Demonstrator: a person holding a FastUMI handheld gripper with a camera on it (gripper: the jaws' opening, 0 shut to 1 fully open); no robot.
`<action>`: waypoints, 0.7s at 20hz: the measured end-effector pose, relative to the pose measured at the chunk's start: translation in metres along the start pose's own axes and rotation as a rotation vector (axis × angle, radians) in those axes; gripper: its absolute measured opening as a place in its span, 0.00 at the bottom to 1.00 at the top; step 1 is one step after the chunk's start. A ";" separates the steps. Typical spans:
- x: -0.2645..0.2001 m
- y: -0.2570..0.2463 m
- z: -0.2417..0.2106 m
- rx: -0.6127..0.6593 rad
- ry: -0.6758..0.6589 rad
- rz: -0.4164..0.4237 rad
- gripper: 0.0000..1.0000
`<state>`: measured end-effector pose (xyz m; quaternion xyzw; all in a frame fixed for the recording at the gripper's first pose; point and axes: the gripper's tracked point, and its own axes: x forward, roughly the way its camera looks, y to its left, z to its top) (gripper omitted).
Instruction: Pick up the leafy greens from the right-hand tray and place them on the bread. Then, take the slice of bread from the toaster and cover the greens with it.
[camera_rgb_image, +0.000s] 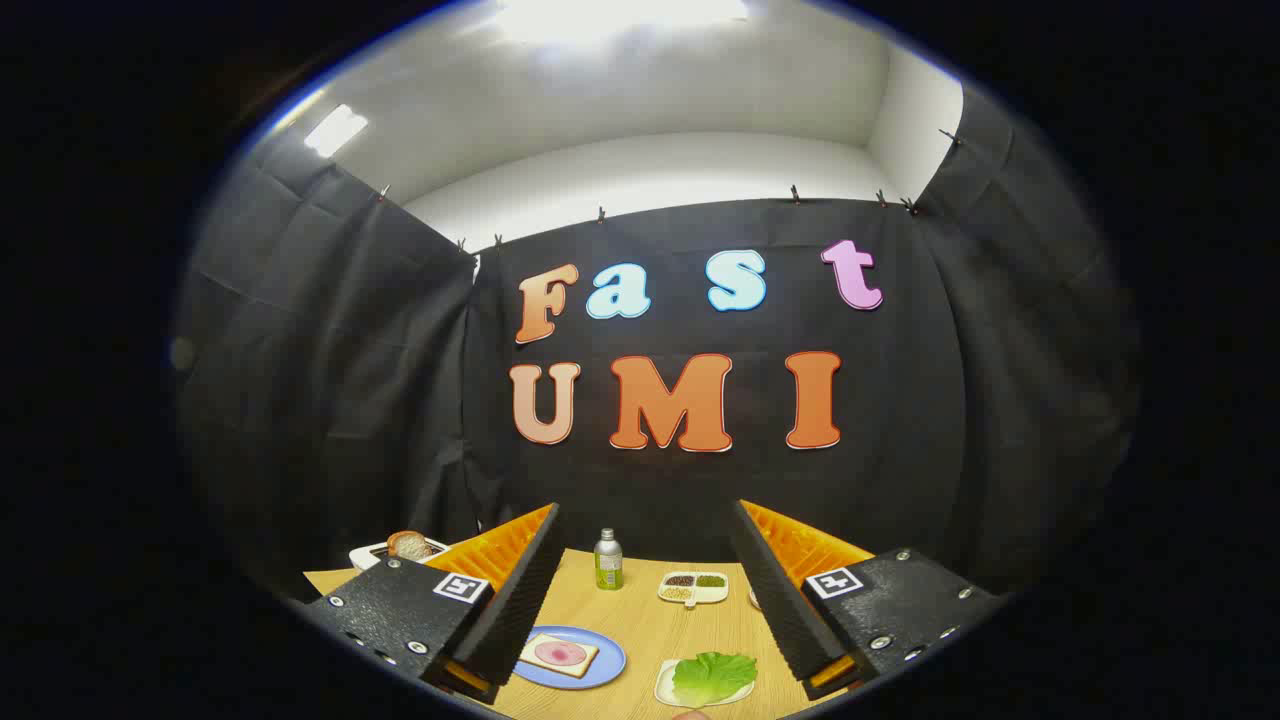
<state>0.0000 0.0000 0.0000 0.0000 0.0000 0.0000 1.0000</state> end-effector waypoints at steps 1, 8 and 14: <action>0.000 -0.002 0.000 0.000 0.000 -0.004 0.99; -0.001 -0.008 -0.002 0.000 0.008 -0.011 0.99; 0.000 -0.011 -0.001 0.000 0.002 -0.013 0.99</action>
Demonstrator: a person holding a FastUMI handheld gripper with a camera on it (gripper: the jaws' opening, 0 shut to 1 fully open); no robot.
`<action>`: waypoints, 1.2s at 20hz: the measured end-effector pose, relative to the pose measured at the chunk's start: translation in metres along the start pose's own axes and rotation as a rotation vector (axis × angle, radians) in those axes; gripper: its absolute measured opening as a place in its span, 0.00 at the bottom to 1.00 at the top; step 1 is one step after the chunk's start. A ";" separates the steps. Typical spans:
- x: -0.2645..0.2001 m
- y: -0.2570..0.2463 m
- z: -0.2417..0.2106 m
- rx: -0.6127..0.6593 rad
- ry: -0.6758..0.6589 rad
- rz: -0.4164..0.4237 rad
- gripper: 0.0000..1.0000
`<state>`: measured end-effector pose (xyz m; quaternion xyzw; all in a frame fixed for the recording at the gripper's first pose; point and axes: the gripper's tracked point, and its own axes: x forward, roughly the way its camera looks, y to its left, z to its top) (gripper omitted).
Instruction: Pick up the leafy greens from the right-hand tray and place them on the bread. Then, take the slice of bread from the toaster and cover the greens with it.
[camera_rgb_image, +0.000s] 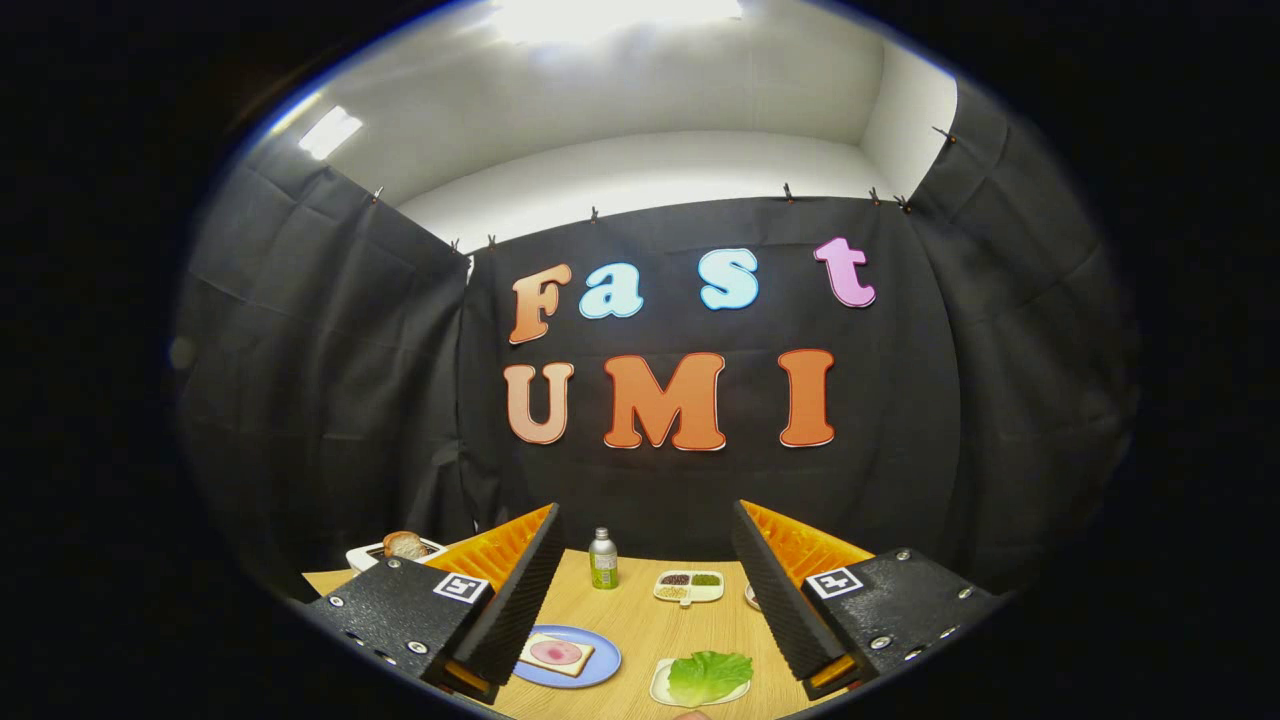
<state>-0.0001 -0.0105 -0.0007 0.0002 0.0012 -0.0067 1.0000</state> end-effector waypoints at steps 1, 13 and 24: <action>0.000 0.000 -0.001 -0.004 0.000 -0.003 0.99; 0.017 -0.007 -0.038 0.042 0.114 0.006 0.99; 0.045 -0.017 -0.116 0.075 0.377 -0.012 0.99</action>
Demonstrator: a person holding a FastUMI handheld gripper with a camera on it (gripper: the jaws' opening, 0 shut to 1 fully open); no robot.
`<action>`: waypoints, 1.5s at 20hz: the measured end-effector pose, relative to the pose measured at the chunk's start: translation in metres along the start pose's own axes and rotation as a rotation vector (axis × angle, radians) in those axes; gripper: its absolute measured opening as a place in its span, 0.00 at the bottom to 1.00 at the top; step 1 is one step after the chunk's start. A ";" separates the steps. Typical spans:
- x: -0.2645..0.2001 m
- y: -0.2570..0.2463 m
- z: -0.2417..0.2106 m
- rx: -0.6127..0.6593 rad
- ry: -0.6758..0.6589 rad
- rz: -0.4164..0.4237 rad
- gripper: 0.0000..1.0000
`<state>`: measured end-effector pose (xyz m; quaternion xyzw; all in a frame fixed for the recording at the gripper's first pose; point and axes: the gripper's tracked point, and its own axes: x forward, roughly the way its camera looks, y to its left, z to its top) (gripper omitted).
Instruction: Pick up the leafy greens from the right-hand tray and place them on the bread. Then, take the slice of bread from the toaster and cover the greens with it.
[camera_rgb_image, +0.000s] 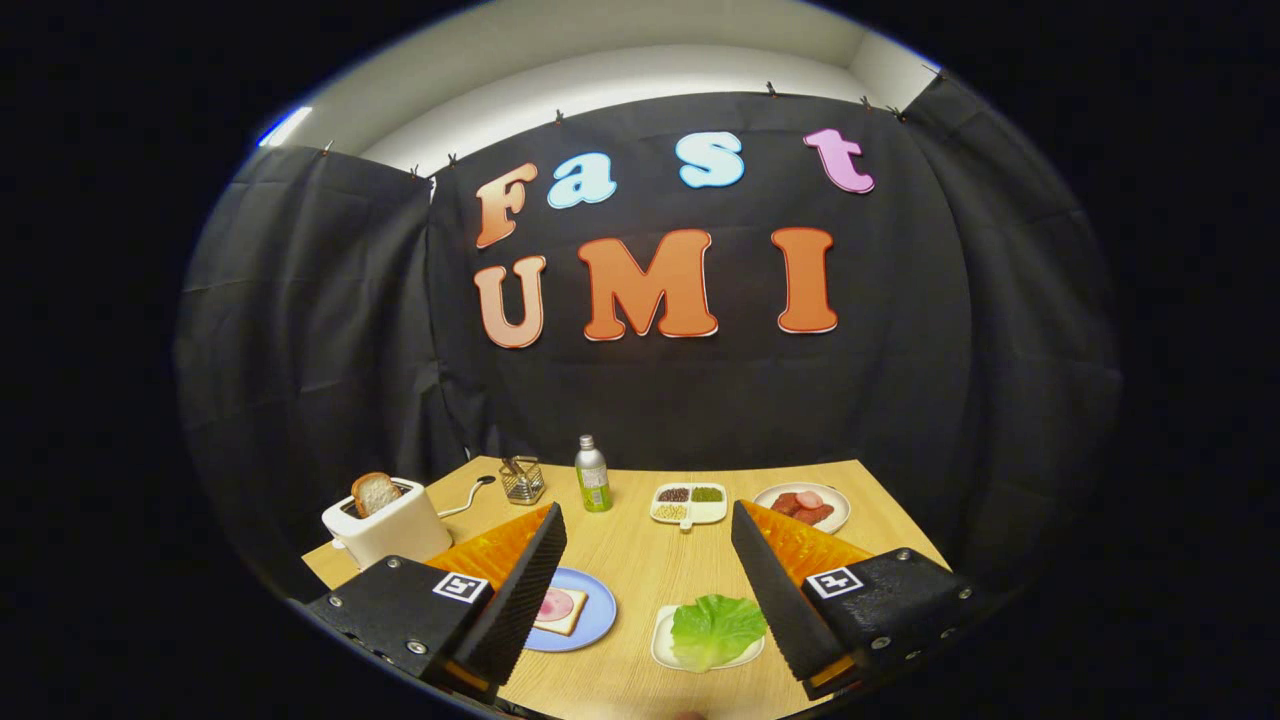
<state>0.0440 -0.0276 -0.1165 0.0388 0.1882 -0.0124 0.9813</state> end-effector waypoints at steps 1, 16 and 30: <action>0.005 -0.001 -0.007 0.005 0.024 -0.002 0.99; 0.065 -0.035 -0.116 -0.018 0.368 -0.057 0.99; 0.083 -0.059 -0.217 0.029 0.748 -0.081 0.96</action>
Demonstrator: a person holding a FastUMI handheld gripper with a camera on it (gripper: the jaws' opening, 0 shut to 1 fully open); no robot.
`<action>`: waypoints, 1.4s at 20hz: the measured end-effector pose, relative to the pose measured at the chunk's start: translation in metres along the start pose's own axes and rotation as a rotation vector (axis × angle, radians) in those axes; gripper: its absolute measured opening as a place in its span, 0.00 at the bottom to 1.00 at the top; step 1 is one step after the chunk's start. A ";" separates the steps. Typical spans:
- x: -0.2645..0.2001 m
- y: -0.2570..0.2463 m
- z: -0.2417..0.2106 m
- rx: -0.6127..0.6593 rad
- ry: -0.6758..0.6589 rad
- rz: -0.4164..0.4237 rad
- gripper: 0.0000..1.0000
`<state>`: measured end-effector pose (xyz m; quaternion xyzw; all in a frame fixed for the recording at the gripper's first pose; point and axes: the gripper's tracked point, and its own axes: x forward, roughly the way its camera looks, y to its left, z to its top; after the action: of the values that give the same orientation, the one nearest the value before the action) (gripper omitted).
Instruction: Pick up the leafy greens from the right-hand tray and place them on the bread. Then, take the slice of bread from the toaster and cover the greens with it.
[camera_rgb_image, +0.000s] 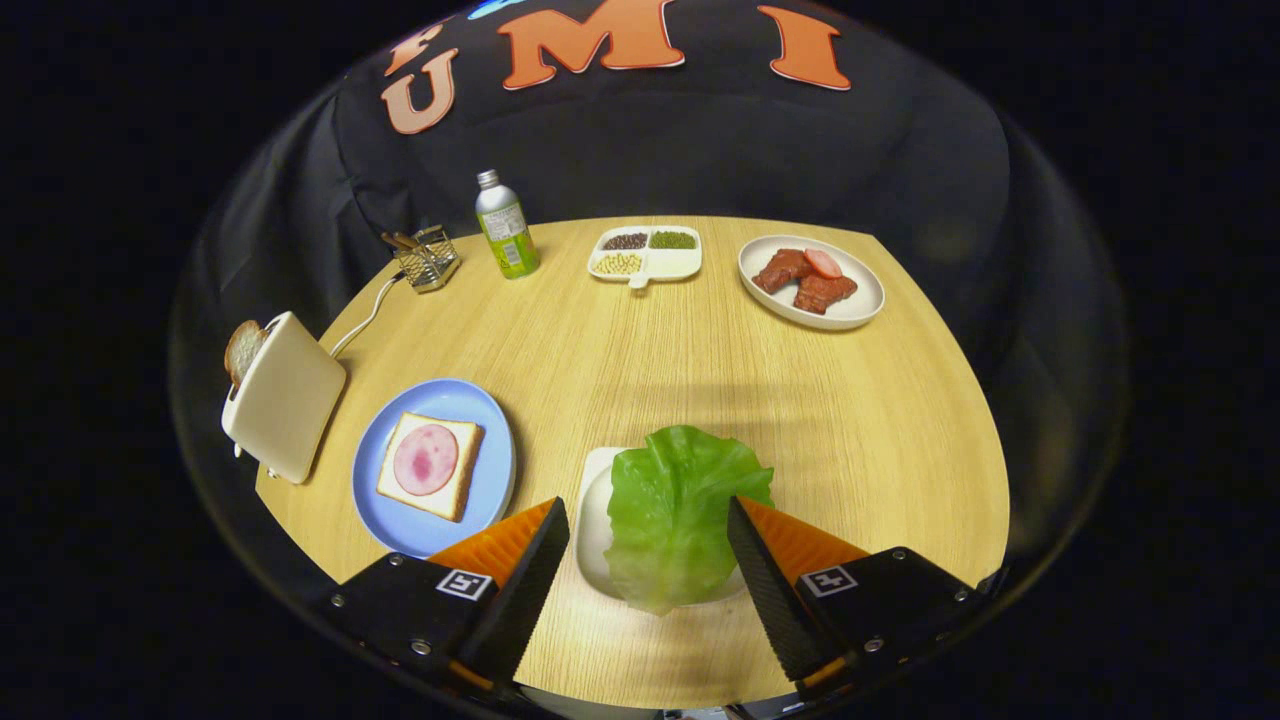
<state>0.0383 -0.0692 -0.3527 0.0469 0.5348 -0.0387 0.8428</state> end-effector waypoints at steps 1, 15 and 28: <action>0.006 -0.003 -0.005 0.006 0.018 -0.007 0.96; 0.060 -0.017 -0.040 0.014 0.160 -0.081 0.83; 0.066 -0.029 -0.032 0.053 0.122 -0.104 0.17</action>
<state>0.0339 -0.0949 -0.4270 0.0438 0.5857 -0.0937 0.8039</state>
